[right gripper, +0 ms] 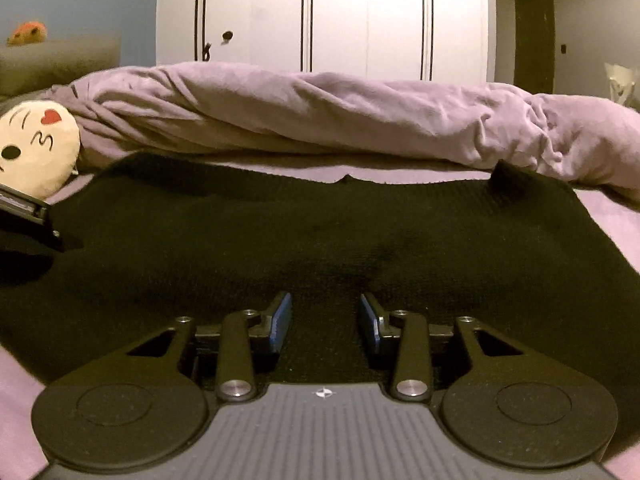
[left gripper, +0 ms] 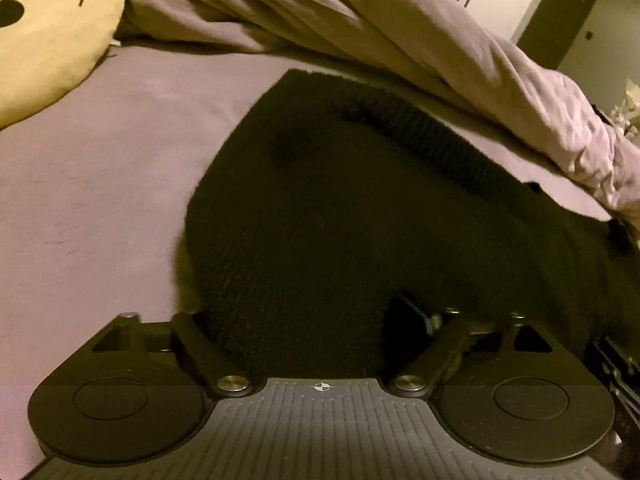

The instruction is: Fold small clothes

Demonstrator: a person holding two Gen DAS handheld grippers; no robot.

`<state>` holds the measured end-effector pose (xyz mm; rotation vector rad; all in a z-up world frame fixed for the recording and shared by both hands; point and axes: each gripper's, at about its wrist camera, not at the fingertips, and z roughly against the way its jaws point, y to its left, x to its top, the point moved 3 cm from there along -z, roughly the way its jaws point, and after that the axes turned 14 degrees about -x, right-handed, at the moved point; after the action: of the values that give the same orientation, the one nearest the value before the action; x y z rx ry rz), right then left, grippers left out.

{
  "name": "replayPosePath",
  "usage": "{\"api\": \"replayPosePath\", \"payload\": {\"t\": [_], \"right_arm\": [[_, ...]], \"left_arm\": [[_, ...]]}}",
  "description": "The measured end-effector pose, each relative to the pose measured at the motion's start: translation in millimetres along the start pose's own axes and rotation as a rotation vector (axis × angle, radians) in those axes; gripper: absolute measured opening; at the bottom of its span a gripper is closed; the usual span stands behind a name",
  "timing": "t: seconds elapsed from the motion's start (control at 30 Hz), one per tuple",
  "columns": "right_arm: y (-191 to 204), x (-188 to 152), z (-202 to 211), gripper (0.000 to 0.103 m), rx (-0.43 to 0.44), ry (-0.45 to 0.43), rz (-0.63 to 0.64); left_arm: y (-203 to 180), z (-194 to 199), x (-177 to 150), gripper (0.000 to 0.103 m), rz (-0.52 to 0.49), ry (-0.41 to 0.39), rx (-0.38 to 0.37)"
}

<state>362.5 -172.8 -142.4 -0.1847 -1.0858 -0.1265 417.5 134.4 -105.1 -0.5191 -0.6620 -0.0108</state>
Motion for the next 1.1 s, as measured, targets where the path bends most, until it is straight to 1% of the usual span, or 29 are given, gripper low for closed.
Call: {"api": "replayPosePath", "payload": {"t": [0.03, 0.07, 0.1, 0.13, 0.2, 0.27, 0.43, 0.53, 0.6, 0.67, 0.77, 0.87, 0.93, 1.0, 1.1], "right_arm": [[-1, -1, 2, 0.040, 0.009, -0.001, -0.010], [-3, -1, 2, 0.040, 0.017, -0.001, -0.021], [-4, -1, 2, 0.042, 0.023, -0.001, -0.027], [-5, 0, 2, 0.043, 0.027, -0.003, -0.029], [-4, -1, 6, 0.048, 0.032, -0.005, -0.023], [-4, 1, 12, 0.051, 0.024, 0.004, -0.017], [-20, -2, 32, 0.051, -0.031, 0.030, -0.070], [-28, -2, 42, 0.048, -0.084, 0.041, -0.038], [-38, 0, 48, 0.046, -0.102, 0.070, -0.054], [-51, 0, 54, 0.045, -0.147, 0.112, -0.061], [-78, -5, 64, 0.045, -0.200, 0.175, -0.101], [-103, -15, 73, 0.046, -0.229, 0.219, -0.147], [-117, -19, 81, 0.046, -0.248, 0.231, -0.164], [-130, -24, 88, 0.046, -0.263, 0.235, -0.174], [-144, -34, 98, 0.047, -0.269, 0.244, -0.184]], "left_arm": [[0, 0, 1, 0.074, 0.001, -0.005, 0.002], [-1, 1, 1, 0.062, 0.003, -0.007, -0.003], [-2, 2, 3, 0.054, 0.008, -0.006, -0.006], [-3, 4, 2, 0.051, 0.009, -0.007, 0.002], [-7, 8, 3, 0.036, -0.007, -0.007, 0.011], [-12, 12, 5, 0.026, -0.033, -0.012, 0.021], [-35, 24, 9, 0.023, -0.111, -0.026, 0.047], [-51, 33, 13, 0.023, -0.129, -0.036, 0.043], [-63, 40, 14, 0.022, -0.141, -0.039, 0.033], [-80, 46, 15, 0.022, -0.162, -0.037, 0.021], [-111, 53, 16, 0.022, -0.208, -0.035, 0.003], [-147, 52, 13, 0.021, -0.241, -0.021, -0.011], [-173, 48, 9, 0.021, -0.256, -0.014, -0.024], [-202, 40, 6, 0.021, -0.273, -0.007, -0.020], [-240, 24, 1, 0.021, -0.288, -0.004, -0.025]]}}
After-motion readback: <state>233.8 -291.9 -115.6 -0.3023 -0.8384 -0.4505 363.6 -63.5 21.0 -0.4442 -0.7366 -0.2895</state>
